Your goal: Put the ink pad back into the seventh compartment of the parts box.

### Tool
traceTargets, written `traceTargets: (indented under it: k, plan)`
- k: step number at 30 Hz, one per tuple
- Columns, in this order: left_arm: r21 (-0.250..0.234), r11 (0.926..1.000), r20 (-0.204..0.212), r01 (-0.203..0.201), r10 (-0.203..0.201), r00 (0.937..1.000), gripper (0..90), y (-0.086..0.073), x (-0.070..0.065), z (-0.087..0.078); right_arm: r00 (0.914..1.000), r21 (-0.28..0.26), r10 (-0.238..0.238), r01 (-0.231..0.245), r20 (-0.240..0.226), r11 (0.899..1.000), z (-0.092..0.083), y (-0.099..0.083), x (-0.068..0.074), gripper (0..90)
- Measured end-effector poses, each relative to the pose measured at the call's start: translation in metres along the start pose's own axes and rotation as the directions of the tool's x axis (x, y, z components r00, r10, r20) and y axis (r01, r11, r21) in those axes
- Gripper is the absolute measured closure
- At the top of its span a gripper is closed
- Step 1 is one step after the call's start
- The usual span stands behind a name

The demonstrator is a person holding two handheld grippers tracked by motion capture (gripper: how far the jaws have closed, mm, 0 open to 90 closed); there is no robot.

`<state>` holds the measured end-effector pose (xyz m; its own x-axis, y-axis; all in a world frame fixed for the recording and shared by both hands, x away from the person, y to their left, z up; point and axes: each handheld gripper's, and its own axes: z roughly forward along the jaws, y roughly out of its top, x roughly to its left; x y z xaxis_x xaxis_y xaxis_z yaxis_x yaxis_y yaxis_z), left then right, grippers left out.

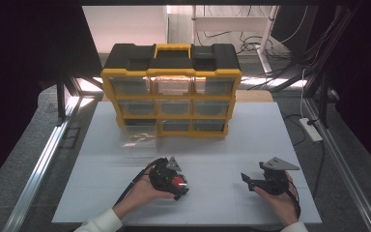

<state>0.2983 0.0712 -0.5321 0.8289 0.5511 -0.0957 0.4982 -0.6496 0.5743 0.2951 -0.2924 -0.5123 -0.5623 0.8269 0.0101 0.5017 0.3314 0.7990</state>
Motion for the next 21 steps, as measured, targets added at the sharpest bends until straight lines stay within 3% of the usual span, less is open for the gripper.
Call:
traceTargets:
  k: [8,15,21]
  plan:
    - [-0.003,1.0,-0.042,-0.007,0.007,0.9991,16.8,-0.0006,-0.0017,-0.0013,1.0,0.0,0.0,0.0,0.0,1.0,-0.0002,-0.0001,-0.0001,14.7]
    - [-0.008,0.9995,-0.027,-0.032,0.031,0.9991,28.6,-0.0006,-0.0052,-0.0032,1.0,-0.001,0.001,-0.001,0.002,1.0,-0.0003,0.0,-0.0001,14.7]
    - [-0.009,0.9992,-0.035,-0.038,0.038,0.9987,29.5,-0.0005,-0.0061,-0.0032,1.0,-0.002,0.002,-0.002,0.003,1.0,-0.0005,0.0,-0.0001,14.7]
